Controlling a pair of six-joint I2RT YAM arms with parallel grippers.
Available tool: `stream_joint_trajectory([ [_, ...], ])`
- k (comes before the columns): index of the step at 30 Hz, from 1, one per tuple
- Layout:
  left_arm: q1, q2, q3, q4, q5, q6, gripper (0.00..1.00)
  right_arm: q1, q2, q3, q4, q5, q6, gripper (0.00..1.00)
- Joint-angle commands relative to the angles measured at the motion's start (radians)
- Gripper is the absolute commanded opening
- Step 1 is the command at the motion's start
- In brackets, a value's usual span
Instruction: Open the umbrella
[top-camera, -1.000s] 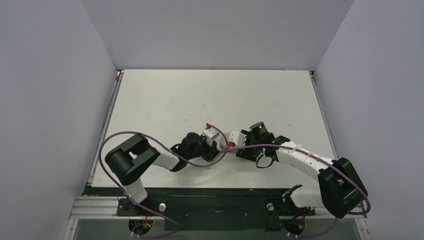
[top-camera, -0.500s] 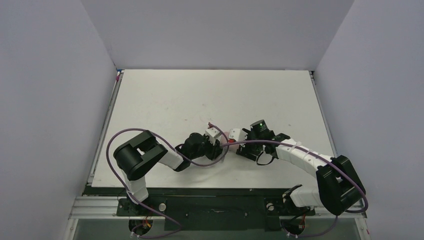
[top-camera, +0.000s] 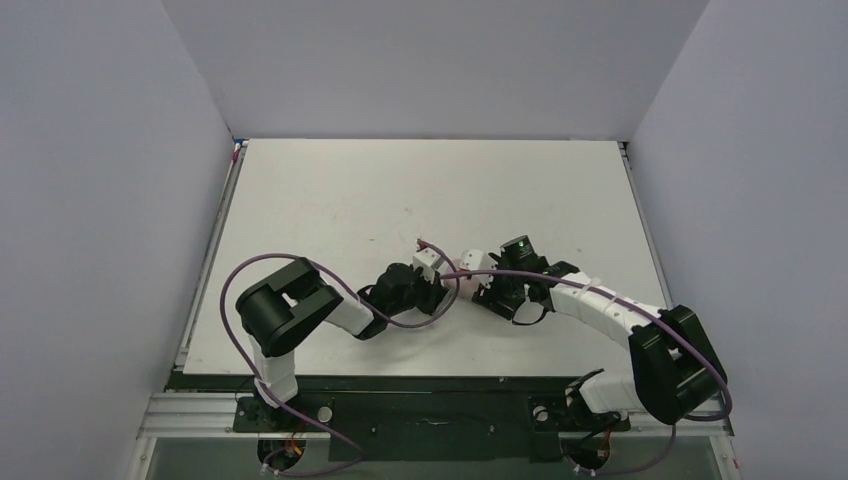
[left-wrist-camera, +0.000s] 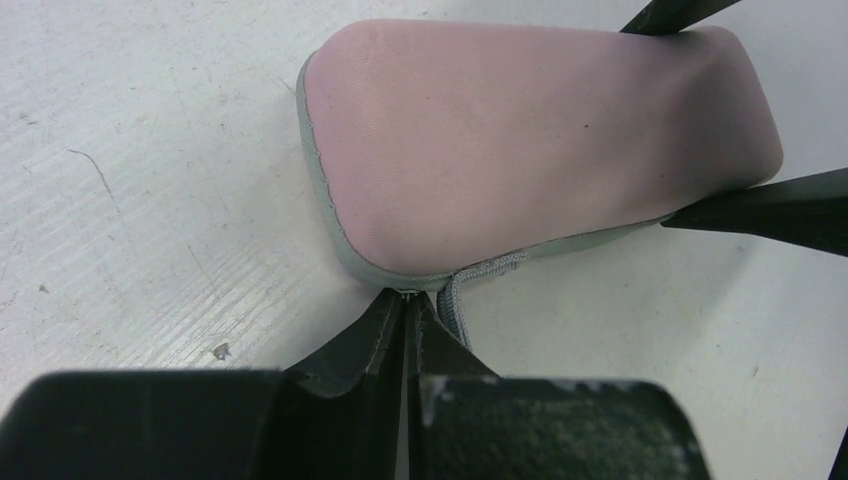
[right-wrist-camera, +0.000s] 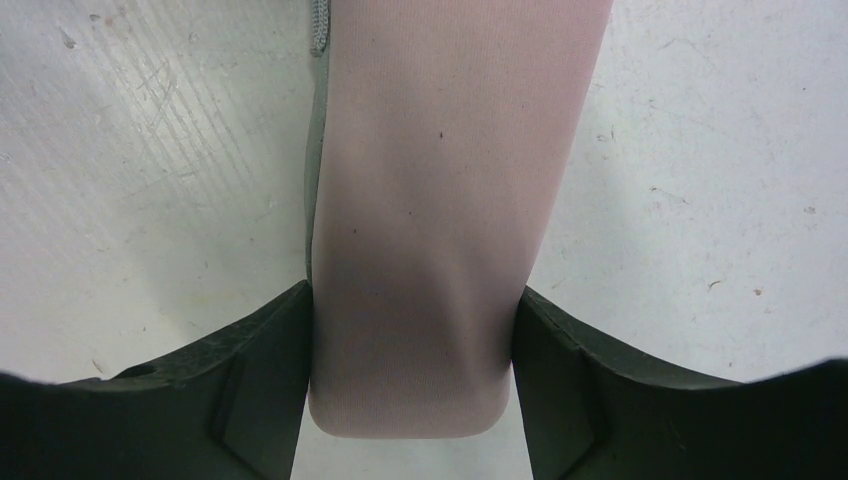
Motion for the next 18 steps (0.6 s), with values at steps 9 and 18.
stream_joint_trajectory([
  [9, 0.038, -0.031, 0.038, -0.018, -0.110, -0.050, 0.00, -0.026, 0.050, 0.022, -0.146, -0.054, -0.026, 0.08],
  [18, 0.097, -0.033, 0.025, -0.005, -0.098, 0.008, 0.00, -0.049, 0.062, 0.033, -0.212, -0.064, -0.115, 0.04],
])
